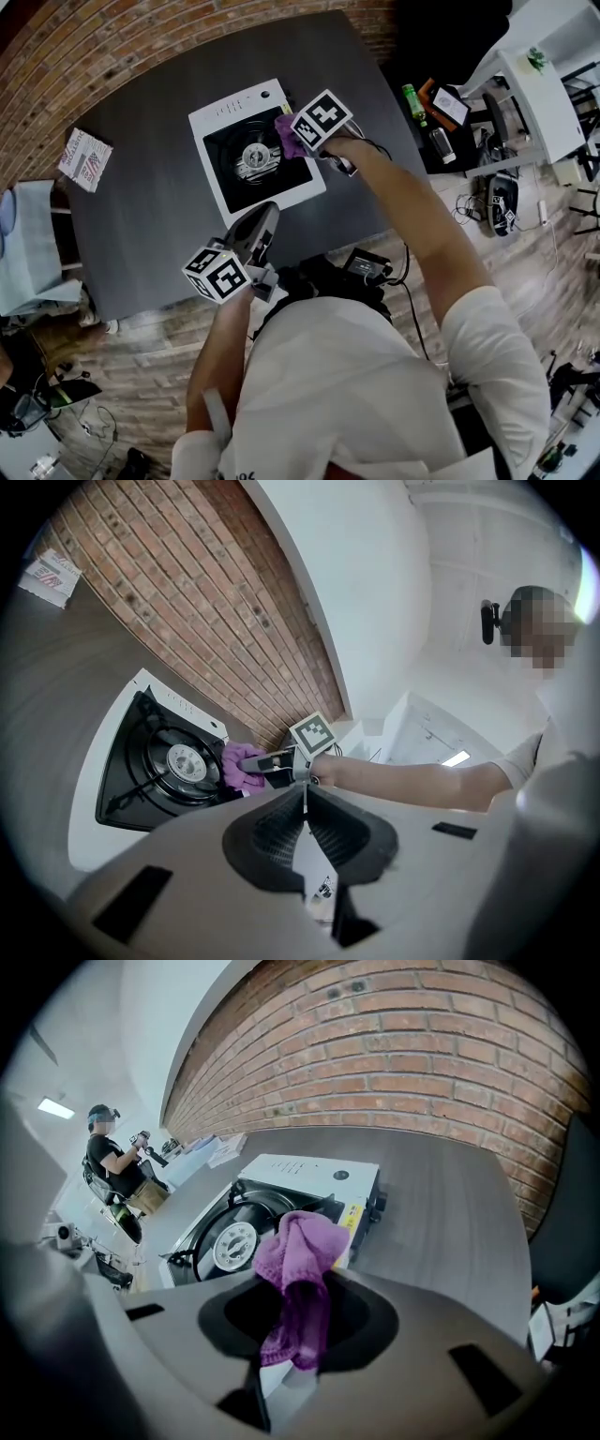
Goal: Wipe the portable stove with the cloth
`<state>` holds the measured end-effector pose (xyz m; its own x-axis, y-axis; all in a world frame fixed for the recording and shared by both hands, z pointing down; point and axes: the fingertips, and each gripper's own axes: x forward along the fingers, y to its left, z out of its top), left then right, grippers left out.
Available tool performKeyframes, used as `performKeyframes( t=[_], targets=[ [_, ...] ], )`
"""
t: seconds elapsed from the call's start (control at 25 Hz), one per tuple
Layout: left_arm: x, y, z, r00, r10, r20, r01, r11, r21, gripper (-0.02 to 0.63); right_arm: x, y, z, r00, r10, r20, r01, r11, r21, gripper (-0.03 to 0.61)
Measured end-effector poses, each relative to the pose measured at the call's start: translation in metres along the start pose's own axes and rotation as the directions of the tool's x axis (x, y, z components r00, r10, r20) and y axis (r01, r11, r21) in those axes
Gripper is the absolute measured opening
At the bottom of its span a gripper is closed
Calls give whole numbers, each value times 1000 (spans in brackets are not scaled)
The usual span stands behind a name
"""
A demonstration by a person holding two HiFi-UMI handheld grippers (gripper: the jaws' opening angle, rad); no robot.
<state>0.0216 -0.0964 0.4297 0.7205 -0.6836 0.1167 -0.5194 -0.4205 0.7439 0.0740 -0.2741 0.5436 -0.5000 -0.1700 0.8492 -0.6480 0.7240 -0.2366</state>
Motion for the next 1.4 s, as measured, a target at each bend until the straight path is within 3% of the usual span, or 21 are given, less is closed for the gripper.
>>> performKeyframes(
  t=[0.32,0.76,1.08,1.4],
  targets=[
    [-23,-1,-5,1000,-26,-14,26,1000,3,18,-8,11,-22,999,1,40,-4,996,90,114],
    [-27,-11,-29,997,-57,-51,57,998,8,18,-22,18,-52,995,2,104,-16,991,135,114],
    [-16,-2,-16,1000,2,-19,-2,1000,7,18,-36,8,-57,991,56,121,-63,996,55,114],
    [8,6,-16,996,87,-34,-85,995,49,18,-43,-48,-36,981,-67,184,81,994,-68,114]
  ],
)
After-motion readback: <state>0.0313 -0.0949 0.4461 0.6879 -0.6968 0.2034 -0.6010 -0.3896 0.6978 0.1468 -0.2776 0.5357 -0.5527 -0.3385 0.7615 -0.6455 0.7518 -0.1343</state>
